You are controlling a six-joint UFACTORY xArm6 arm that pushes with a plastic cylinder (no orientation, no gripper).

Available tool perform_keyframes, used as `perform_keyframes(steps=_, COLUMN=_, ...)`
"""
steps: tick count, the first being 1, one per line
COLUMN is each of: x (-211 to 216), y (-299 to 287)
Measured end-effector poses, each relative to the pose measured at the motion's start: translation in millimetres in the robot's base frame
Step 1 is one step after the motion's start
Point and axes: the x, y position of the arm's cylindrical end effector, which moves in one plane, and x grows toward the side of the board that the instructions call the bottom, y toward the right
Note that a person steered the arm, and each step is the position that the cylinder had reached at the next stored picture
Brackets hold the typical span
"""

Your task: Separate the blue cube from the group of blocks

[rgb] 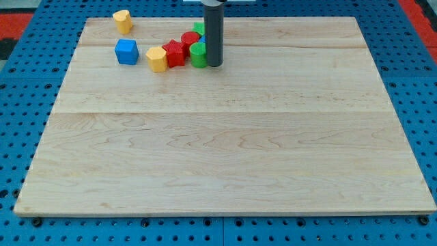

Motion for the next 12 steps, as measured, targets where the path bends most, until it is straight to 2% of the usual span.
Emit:
perform_keyframes(steps=1, x=12.5, y=-0.4)
perform_keyframes(steps=2, x=48.0, y=-31.7)
perform_keyframes(steps=3, x=64.9, y=-124.4)
perform_keyframes(steps=4, x=44.3, y=-219.9)
perform_keyframes(steps=5, x=-13.9, y=-225.3)
perform_keyframes(steps=6, x=-53.0, y=-233.7)
perform_keyframes(steps=7, x=-55.2, y=-213.0)
perform_keyframes(steps=9, x=-23.0, y=-155.8)
perform_keyframes(steps=11, x=-12.5, y=-133.2)
perform_keyframes(steps=12, x=5.7, y=-105.4)
